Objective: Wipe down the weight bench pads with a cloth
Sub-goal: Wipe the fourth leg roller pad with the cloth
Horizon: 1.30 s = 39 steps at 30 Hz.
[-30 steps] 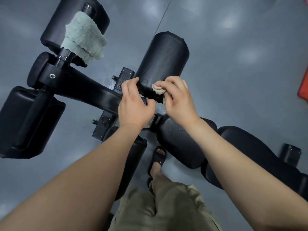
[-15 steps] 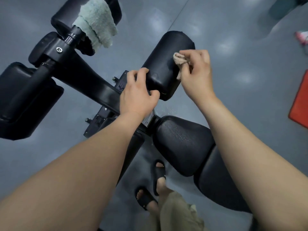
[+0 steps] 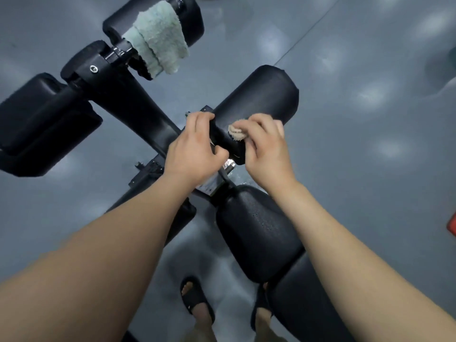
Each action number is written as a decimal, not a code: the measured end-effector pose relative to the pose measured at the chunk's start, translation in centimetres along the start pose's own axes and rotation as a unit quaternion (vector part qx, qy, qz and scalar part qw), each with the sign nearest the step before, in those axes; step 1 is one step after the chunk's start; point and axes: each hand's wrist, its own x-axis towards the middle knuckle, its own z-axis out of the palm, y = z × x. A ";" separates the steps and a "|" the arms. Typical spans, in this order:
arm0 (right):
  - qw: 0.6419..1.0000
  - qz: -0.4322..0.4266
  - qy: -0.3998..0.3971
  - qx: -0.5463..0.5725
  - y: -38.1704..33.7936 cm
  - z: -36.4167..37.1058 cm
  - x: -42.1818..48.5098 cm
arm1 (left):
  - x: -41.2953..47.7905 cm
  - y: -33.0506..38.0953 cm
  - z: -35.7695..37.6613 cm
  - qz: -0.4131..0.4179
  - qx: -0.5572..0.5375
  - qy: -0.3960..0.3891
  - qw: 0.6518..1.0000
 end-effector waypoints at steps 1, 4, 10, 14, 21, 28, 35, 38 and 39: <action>0.999 -0.017 -0.024 0.014 0.5 -0.3 -1.1 | -0.1 0.2 0.1 -0.005 0.000 0.007 1.000; 0.997 -0.050 -0.048 0.029 1.8 -2.1 -2.3 | -0.2 0.4 0.1 -0.019 0.006 0.016 1.000; 0.998 0.043 0.047 0.019 4.3 -3.6 3.4 | -0.1 0.3 0.4 -0.017 0.013 0.025 0.999; 1.000 -0.013 0.011 0.003 2.7 -1.0 1.5 | -0.3 0.1 0.6 -0.018 0.014 0.032 0.999; 0.998 -0.037 -0.036 0.046 2.2 -0.2 -3.5 | -0.3 0.2 0.5 -0.003 0.043 0.025 0.999; 0.978 0.141 -0.117 0.103 1.9 -3.4 -9.3 | -1.7 1.0 0.4 -0.014 0.103 0.042 0.994; 0.937 0.274 -0.117 0.185 2.2 -4.4 -14.0 | -11.1 4.5 3.1 -0.042 -0.037 0.156 0.986; 0.905 0.306 -0.119 0.271 2.3 -4.1 -16.3 | -16.4 5.5 6.5 -0.090 -0.216 0.078 0.969; 0.893 0.319 -0.121 0.295 2.5 -3.9 -17.2 | -17.9 5.6 7.8 -0.139 -0.286 0.047 0.947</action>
